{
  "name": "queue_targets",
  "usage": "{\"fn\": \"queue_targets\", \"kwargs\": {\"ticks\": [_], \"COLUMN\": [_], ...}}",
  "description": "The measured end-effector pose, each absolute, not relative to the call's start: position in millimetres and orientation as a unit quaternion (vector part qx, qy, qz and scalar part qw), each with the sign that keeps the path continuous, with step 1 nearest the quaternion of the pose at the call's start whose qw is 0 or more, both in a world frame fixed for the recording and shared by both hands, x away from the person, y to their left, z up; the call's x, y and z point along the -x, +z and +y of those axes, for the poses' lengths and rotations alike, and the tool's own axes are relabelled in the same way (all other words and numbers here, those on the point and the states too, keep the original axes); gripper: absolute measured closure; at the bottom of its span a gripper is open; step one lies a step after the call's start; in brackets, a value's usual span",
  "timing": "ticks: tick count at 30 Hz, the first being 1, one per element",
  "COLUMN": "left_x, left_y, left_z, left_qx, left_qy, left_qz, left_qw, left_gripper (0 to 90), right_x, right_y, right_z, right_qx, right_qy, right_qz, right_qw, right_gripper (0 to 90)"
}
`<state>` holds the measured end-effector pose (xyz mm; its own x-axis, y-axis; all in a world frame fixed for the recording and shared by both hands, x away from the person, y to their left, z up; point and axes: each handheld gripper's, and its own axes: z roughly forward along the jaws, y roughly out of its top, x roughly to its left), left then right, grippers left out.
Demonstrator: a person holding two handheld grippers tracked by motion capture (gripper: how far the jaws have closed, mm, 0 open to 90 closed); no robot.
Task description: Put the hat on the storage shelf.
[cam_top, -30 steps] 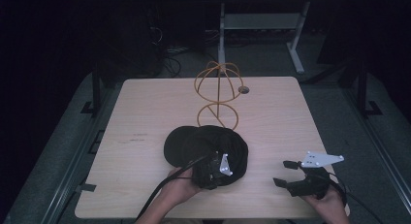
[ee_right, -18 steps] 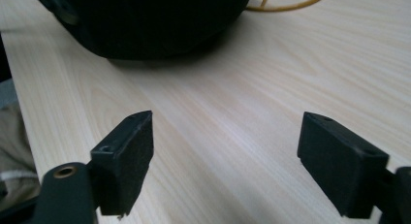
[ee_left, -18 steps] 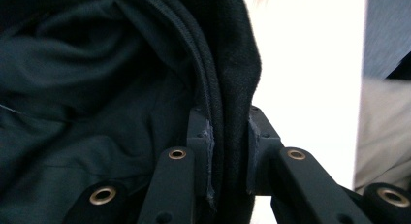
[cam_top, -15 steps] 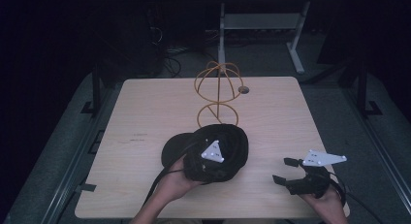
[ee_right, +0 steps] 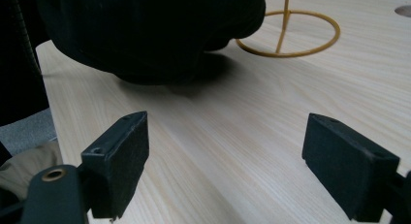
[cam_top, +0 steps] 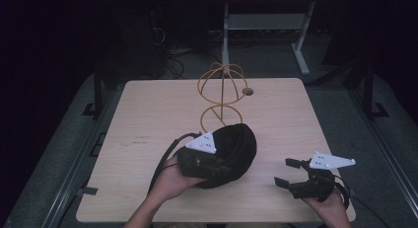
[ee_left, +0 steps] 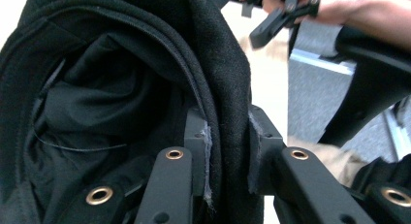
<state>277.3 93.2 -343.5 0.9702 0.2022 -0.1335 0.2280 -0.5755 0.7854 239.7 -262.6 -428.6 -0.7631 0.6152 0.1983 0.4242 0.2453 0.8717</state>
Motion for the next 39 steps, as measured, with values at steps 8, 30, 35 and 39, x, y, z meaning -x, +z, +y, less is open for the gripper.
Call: {"fn": "queue_targets", "kwargs": {"ticks": [8, 30, 35, 39], "left_x": [-280.4, -281.2, -280.6, -279.8], "left_y": [-331.1, -302.4, -298.9, -298.3], "left_z": [101.3, 99.9, 95.4, 90.3], "left_qx": [-0.869, -0.847, -0.846, -0.848], "left_qy": [-0.034, -0.050, -0.052, -0.055], "left_qz": [0.114, 0.095, 0.088, 0.081], "left_qw": [0.480, 0.521, 0.524, 0.521], "left_gripper": [73.5, 73.3, 73.3, 73.3], "right_x": [-239.2, -243.5, -247.3, -250.1], "right_y": [-420.9, -391.6, -385.0, -380.4], "right_z": [-255.9, -240.9, -227.6, -220.9], "right_qx": [-0.328, -0.298, -0.282, -0.275], "right_qy": [0.525, 0.575, 0.594, 0.603], "right_qz": [0.779, 0.755, 0.747, 0.743], "right_qw": [0.103, 0.107, 0.098, 0.096], "right_gripper": [15.0, 13.9, 13.9, 14.0]}}
